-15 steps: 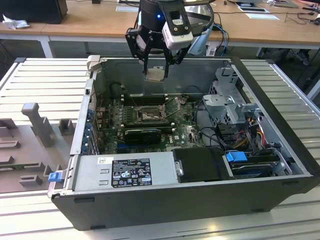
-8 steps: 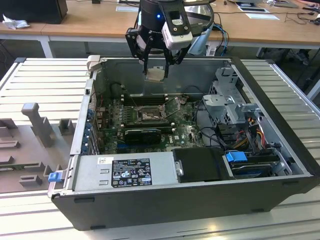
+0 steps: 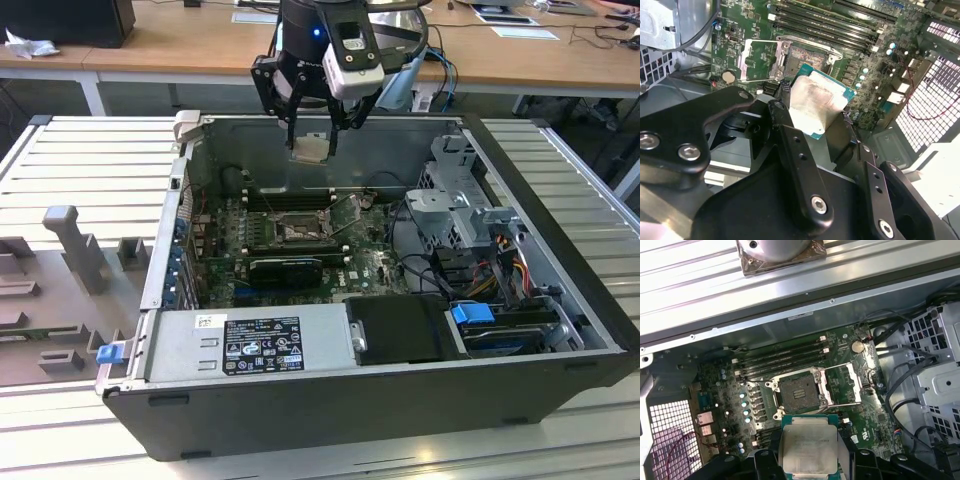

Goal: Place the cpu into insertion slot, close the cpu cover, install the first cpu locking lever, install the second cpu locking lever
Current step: 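Place the cpu into insertion slot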

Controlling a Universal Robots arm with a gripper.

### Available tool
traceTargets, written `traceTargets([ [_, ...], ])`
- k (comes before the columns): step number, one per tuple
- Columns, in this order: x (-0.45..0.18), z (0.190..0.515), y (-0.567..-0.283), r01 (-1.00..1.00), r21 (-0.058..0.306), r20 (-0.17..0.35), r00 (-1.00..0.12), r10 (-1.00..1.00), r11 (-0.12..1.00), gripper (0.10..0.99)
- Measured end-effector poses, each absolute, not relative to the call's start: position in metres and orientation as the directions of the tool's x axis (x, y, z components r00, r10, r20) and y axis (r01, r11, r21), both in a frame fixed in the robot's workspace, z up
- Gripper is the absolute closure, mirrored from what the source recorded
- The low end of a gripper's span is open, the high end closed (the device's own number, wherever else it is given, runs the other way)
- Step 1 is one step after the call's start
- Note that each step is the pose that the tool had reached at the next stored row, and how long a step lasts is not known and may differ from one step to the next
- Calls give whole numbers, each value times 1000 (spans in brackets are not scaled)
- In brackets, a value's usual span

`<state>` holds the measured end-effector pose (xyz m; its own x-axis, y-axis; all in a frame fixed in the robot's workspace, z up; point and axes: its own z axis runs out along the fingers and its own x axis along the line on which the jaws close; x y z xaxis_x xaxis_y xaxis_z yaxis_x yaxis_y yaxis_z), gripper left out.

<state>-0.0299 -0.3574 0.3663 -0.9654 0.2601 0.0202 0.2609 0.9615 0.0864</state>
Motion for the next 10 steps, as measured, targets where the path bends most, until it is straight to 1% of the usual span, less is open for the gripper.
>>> traceTargets([
  [10, -30, 366, -357, 313, 86, 20, -950, 313, 946, 557],
])
